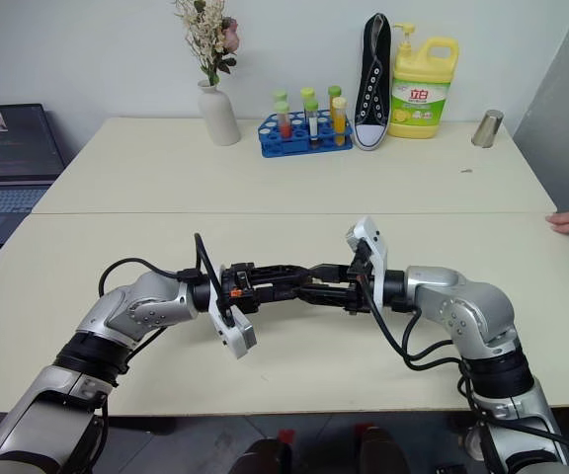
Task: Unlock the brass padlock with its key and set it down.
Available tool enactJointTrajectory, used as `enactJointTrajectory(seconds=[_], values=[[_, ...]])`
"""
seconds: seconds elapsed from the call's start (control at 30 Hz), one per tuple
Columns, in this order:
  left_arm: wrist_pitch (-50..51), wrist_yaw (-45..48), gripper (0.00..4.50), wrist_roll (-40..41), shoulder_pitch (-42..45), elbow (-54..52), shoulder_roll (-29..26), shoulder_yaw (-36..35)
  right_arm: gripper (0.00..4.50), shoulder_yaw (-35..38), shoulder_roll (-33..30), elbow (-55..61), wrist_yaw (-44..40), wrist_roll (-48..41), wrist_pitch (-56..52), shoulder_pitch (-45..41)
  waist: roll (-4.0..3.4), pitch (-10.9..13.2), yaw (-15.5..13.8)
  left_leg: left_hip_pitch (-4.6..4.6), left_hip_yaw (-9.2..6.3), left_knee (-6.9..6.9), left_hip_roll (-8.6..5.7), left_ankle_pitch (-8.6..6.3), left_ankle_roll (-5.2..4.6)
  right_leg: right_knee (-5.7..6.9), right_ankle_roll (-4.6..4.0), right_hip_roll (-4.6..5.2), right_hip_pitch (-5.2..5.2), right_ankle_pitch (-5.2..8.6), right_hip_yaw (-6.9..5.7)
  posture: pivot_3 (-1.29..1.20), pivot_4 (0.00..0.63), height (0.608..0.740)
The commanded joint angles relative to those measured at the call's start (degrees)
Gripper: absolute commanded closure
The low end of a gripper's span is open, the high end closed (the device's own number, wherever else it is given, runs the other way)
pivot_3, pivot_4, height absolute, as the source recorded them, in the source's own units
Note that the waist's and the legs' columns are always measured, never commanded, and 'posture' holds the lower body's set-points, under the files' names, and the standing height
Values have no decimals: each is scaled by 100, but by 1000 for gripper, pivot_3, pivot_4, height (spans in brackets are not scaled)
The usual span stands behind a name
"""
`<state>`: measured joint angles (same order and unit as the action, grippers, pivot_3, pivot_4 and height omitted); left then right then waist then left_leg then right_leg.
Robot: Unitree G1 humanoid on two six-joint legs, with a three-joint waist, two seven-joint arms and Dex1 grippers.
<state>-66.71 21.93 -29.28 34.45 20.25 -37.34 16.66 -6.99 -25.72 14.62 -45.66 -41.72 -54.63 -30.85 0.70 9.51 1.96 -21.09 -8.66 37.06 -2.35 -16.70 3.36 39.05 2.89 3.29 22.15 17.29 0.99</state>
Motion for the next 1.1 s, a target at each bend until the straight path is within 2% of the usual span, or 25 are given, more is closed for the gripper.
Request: enactJointTrajectory(seconds=[0.03,0.2,0.5,0.7,0.77,1.0,1.1], values=[[-37,-84,3518,144,55,-102,13,-12,2693,47,15,84,-59,-59,28,-128,0,0,0,0,0,0,0,0,0,0,0,0,0,0,0,0,150,740],[-14,-72,3518,178,37,-124,28,-1,4340,35,8,116,-106,-64,22,-109,0,0,0,0,0,0,0,0,0,0,0,0,0,0,1,0,150,740],[37,-6,3518,260,-13,-173,-14,57,4337,26,-35,120,-250,-118,-1,-137,0,0,1,0,0,0,0,0,0,0,0,0,0,0,0,0,150,740],[121,263,3518,771,-116,-273,-75,249,4337,3,-63,110,-327,-102,16,-153,0,0,3,0,0,0,1,0,0,0,0,0,1,0,1,0,150,740],[175,412,2798,1228,-212,-447,-169,314,4337,10,-90,112,-346,-83,21,-143,0,0,7,0,-1,0,1,0,0,0,0,0,1,0,1,0,150,740],[632,901,719,2609,-684,-1536,-566,431,4337,101,-388,8,-475,70,135,-97,0,0,-4,-1,-8,0,4,0,0,-1,0,5,1,0,1,0,150,740],[1335,1051,702,3267,-802,-1837,-579,241,4337,149,-637,23,-599,149,262,-79,0,0,-6,0,-7,1,3,-1,-2,-1,0,6,-1,0,1,0,150,740]])
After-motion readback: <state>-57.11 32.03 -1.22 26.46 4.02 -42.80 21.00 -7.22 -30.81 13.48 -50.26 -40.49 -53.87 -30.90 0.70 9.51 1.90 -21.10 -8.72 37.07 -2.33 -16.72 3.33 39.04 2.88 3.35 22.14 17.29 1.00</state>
